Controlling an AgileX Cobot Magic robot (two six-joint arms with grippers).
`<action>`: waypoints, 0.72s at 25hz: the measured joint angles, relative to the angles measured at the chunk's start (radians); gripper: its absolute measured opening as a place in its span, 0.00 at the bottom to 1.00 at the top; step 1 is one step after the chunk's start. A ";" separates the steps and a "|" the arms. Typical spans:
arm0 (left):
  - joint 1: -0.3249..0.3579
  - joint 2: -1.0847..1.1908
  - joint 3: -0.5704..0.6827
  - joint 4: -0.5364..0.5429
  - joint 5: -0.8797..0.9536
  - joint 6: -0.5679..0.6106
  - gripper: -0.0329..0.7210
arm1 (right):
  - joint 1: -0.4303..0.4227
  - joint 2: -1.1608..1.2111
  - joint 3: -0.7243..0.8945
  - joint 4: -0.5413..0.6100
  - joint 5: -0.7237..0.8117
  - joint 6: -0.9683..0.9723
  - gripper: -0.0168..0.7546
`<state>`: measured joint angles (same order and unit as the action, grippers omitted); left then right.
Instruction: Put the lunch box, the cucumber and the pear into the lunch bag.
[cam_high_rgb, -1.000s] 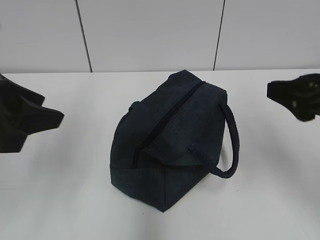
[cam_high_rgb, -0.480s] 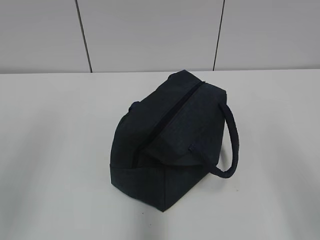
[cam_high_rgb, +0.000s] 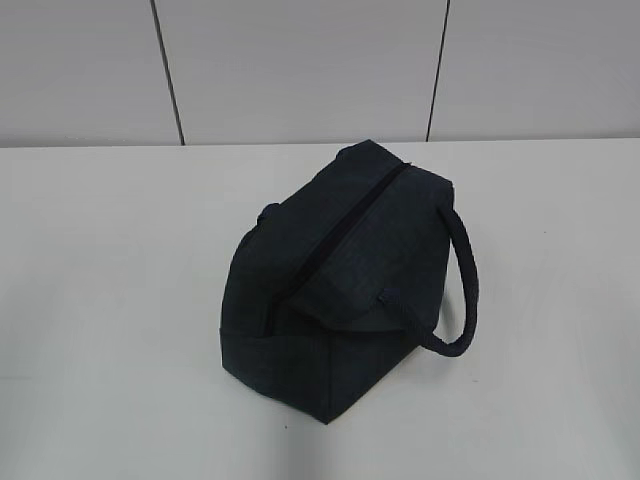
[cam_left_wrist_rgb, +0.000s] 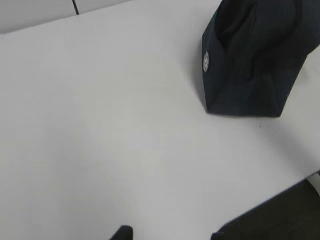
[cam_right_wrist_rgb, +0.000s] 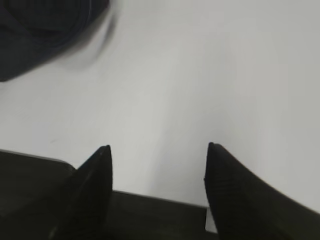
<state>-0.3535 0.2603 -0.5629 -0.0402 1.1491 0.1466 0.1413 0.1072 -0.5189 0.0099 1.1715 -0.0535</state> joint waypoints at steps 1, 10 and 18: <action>0.000 -0.030 0.015 0.000 -0.006 0.000 0.43 | 0.000 -0.034 0.002 0.000 -0.002 0.000 0.62; 0.000 -0.271 0.038 -0.023 -0.040 -0.003 0.40 | 0.000 -0.125 0.018 -0.002 -0.012 -0.021 0.62; 0.000 -0.278 0.038 -0.038 -0.039 -0.008 0.37 | 0.000 -0.125 0.018 -0.002 -0.012 -0.021 0.62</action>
<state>-0.3535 -0.0181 -0.5251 -0.0780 1.1103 0.1386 0.1413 -0.0175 -0.5005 0.0081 1.1594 -0.0740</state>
